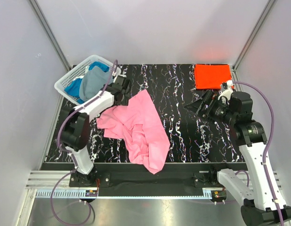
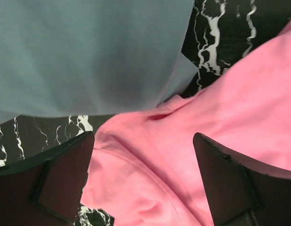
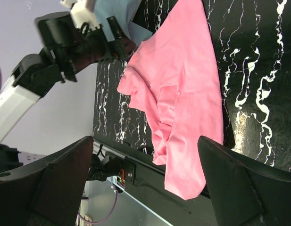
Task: Fold and stack the t-shirts
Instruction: Move the tshirt to the center of the board
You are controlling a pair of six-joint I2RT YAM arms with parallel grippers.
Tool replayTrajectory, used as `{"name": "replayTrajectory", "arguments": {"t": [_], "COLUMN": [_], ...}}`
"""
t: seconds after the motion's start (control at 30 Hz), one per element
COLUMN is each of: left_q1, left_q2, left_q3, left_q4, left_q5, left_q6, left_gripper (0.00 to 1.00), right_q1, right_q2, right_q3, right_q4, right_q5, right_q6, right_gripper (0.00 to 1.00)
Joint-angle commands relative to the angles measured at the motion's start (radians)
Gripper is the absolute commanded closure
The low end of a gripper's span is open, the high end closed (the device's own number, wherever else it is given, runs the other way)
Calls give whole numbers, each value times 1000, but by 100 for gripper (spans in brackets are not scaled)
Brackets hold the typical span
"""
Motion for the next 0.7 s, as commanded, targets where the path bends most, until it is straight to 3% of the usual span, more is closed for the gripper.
{"name": "replayTrajectory", "arguments": {"t": [0.0, 0.07, 0.13, 0.17, 0.2, 0.27, 0.3, 0.4, 0.53, 0.67], "left_q1": [4, 12, 19, 19, 21, 18, 18, 23, 79, 190], "left_q2": [51, 103, 134, 135, 134, 97, 74, -7, 12, 124], "left_q3": [81, 99, 125, 131, 156, 186, 205, 236, 338, 586], "left_q4": [78, 92, 112, 118, 118, 103, 101, 150, 286, 184], "left_q5": [-123, -162, -213, -224, -236, -261, -270, -336, -587, -563], "left_q6": [52, 63, 91, 103, 114, 143, 154, 232, 464, 419], "left_gripper": [7, 9, 18, 44, 61, 91, 98, 100, 100, 100], "right_q1": [-1, -1, -1, -1, -1, -1, -2, -1, 1, -1], "right_q2": [10, 14, 16, 13, 14, 17, 17, 17, 36, 42], "right_q3": [40, 49, 54, 54, 55, 59, 57, 49, 39, 34], "right_q4": [43, 43, 43, 41, 38, 34, 31, 43, 50, 52], "right_q5": [-33, -30, -29, -32, -30, -26, -23, -18, -26, -27], "right_q6": [-7, -12, -15, -16, -16, -21, -24, -18, -13, -10], "right_gripper": [0, 0, 0, 0, 0, 0, 1, 0, 0, 0]}}
